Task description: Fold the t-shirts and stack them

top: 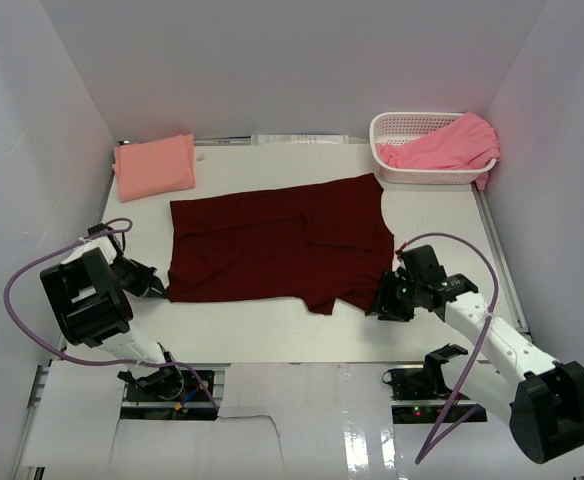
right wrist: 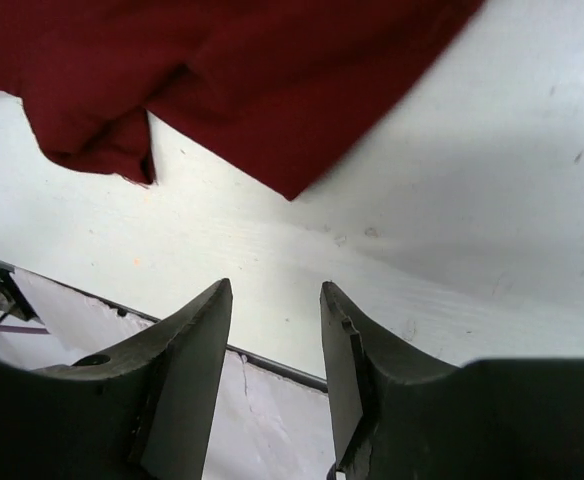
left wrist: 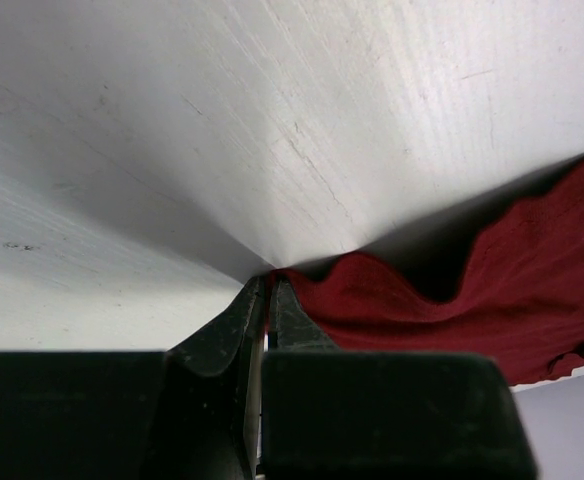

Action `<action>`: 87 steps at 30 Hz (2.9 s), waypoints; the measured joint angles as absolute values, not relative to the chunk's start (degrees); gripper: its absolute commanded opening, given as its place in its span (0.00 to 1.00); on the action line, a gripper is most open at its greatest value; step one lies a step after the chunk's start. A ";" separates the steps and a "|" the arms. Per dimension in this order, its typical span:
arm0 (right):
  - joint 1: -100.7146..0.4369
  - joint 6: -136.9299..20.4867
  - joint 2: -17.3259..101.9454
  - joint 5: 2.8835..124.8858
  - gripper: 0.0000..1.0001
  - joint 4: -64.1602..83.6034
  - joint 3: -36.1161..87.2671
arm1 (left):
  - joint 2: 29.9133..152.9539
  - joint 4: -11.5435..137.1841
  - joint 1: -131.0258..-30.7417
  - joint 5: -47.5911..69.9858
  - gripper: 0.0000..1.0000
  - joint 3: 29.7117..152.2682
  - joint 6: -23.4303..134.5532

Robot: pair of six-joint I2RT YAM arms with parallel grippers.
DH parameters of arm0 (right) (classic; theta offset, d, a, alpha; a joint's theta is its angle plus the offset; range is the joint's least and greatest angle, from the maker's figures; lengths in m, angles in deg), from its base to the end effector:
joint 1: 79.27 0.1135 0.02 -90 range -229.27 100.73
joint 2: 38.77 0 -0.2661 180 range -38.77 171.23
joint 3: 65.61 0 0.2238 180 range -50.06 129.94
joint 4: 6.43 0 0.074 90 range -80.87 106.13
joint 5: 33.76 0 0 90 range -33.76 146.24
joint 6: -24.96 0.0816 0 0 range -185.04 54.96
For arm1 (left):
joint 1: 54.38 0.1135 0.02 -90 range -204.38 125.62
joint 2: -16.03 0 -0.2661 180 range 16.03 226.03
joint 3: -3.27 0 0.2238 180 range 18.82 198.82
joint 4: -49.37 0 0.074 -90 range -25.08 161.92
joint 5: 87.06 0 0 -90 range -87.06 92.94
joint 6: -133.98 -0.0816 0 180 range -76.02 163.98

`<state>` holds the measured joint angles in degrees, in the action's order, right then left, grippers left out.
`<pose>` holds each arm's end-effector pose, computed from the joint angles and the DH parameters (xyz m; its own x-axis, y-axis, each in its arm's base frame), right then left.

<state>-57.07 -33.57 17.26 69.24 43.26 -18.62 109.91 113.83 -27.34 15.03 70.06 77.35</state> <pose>0.1523 0.0820 0.1678 -0.9236 0.1725 -0.3423 0.0069 0.9004 0.4350 0.2154 0.0907 0.1233 -0.4963 -0.8572 0.1378 -0.8652 0.4752 -0.1600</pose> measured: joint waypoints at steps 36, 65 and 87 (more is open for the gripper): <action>-57.20 -16.13 20.82 68.12 0.38 7.94 -34.77 | 109.65 112.54 -27.16 17.53 0.01 69.17 76.47; -67.08 -14.47 39.73 86.26 0.08 12.96 -12.74 | 109.67 112.39 -27.16 17.92 0.01 69.10 76.32; -67.36 -24.55 57.45 82.22 0.33 10.36 3.81 | 109.67 111.97 -27.16 18.71 0.01 68.91 76.12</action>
